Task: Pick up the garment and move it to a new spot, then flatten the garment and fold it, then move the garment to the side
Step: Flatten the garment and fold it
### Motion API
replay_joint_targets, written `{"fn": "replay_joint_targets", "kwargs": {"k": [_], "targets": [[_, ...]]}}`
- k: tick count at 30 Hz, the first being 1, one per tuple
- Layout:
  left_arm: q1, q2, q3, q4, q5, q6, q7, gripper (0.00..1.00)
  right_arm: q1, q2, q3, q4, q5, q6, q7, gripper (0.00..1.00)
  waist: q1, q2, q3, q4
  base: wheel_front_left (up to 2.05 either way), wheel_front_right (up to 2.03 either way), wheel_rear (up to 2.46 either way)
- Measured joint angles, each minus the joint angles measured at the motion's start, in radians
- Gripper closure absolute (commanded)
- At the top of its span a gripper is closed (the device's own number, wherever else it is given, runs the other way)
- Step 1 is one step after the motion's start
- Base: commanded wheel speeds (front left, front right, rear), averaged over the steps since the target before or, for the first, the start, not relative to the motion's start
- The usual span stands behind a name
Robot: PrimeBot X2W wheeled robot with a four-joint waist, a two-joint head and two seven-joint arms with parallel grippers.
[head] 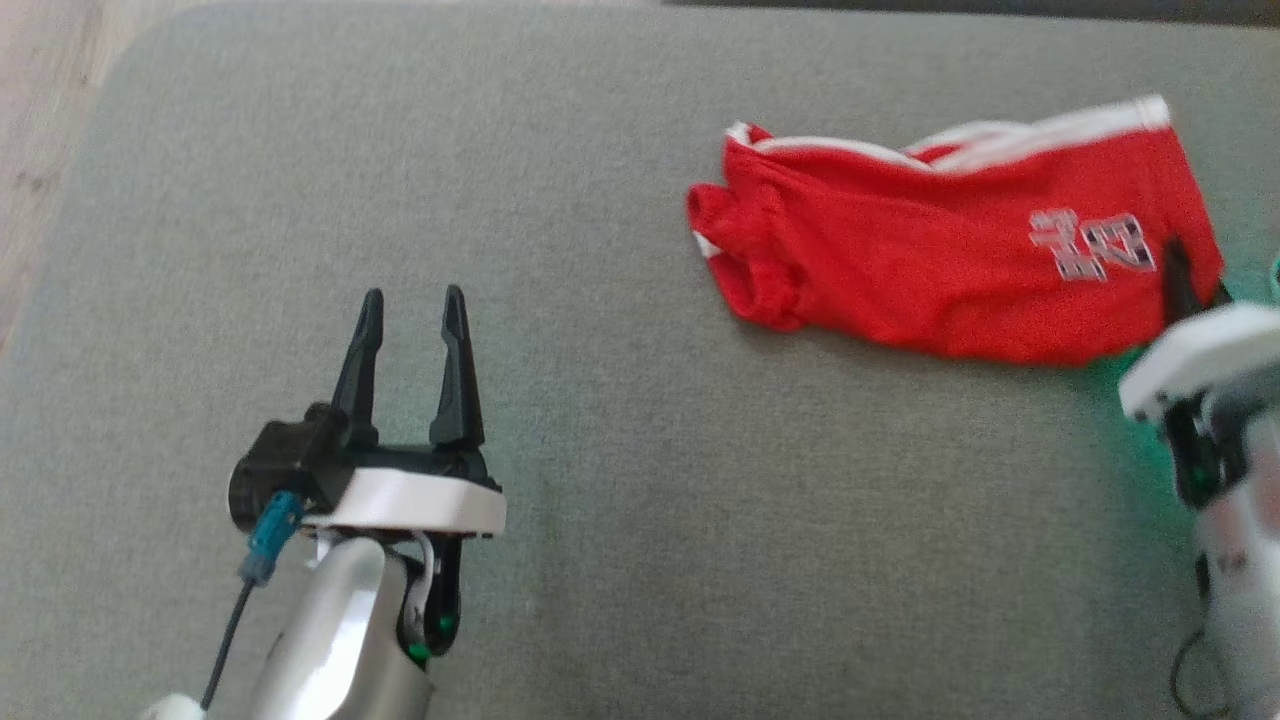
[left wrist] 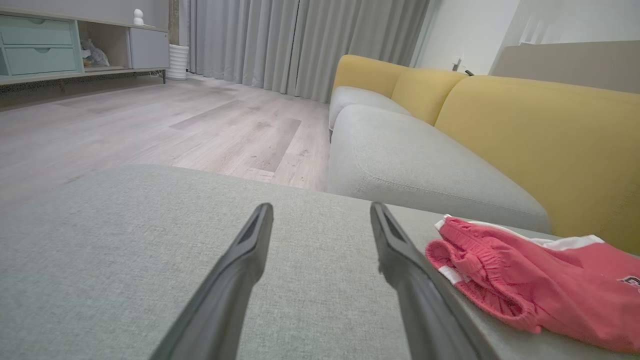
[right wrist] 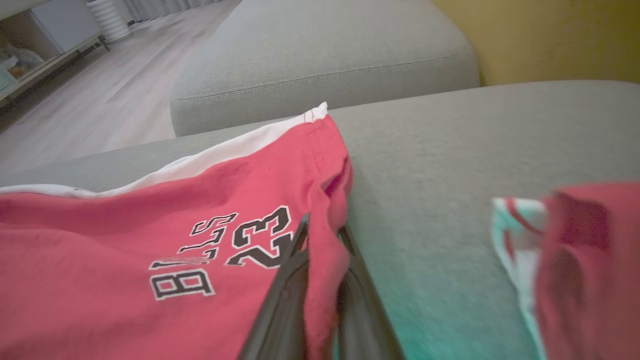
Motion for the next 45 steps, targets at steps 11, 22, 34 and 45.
{"fn": "replay_joint_targets", "kwargs": {"k": [11,22,34,45], "targets": [[0.060,0.001,0.008,0.010,0.016,-0.009,0.000,0.00,0.178,0.149,-0.251,-0.199,-0.089,0.000,-0.011,1.00,0.0000,0.0000,-0.067,-0.048,0.00,0.00,0.00],[0.062,0.001,0.004,0.027,0.017,-0.010,0.000,0.00,0.168,0.188,-0.192,-0.315,-0.092,0.000,-0.007,1.00,0.0001,0.0000,-0.102,-0.019,0.00,0.00,0.00],[0.067,0.002,-0.011,0.043,0.016,-0.017,0.000,0.00,0.091,0.194,0.196,-0.243,0.099,0.000,-0.037,1.00,0.0001,0.0000,-0.135,0.052,0.00,0.00,0.00],[0.067,0.002,-0.028,0.068,-0.032,-0.017,0.000,0.00,0.009,0.192,0.432,-0.038,0.175,0.000,-0.092,1.00,0.0002,0.0000,-0.116,0.107,0.00,0.00,0.00]]}}
